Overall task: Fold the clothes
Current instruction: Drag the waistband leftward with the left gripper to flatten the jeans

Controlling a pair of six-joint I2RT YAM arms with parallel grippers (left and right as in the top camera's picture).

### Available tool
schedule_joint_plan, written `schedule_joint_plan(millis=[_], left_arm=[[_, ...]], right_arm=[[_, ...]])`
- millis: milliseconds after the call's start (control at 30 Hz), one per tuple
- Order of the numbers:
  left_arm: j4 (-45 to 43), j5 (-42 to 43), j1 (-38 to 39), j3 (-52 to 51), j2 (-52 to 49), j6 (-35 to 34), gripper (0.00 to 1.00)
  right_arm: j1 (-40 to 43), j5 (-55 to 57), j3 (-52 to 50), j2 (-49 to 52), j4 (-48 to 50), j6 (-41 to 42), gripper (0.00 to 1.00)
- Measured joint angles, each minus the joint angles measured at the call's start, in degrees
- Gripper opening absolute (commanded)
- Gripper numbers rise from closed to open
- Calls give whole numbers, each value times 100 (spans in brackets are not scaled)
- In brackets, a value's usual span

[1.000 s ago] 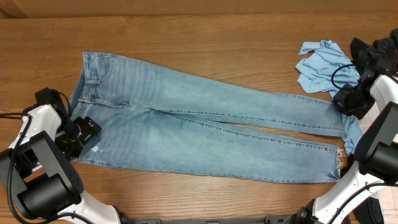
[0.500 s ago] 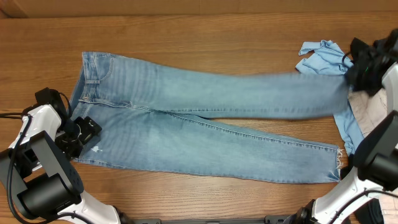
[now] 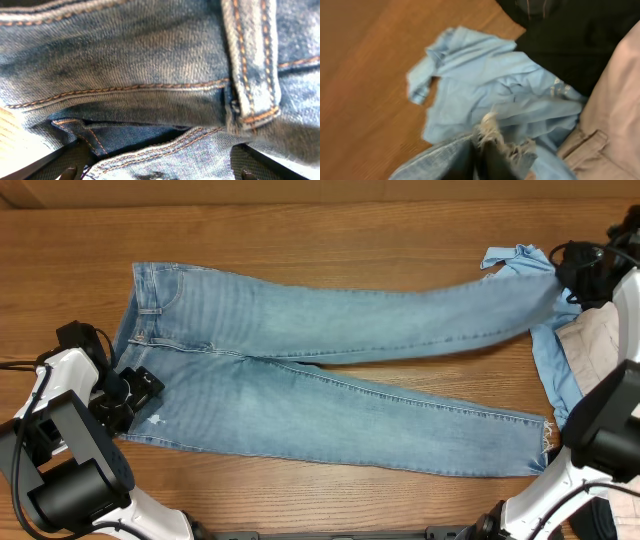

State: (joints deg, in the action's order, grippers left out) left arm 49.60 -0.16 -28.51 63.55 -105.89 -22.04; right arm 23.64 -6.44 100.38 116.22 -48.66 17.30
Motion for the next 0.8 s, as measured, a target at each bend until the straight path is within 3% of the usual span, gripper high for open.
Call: schedule_joint_plan(millis=[133, 533, 800], left_arm=[[-2, 2, -2, 0, 0, 50, 96], [400, -2, 0, 490, 125, 197, 96], [-643, 669, 579, 876, 1390, 894, 56]], right_arm=[[0, 125, 0, 168, -160, 13, 39], [-31, 313, 0, -415, -1091, 26, 40], [-422, 199, 13, -1316, -2194, 28, 35]])
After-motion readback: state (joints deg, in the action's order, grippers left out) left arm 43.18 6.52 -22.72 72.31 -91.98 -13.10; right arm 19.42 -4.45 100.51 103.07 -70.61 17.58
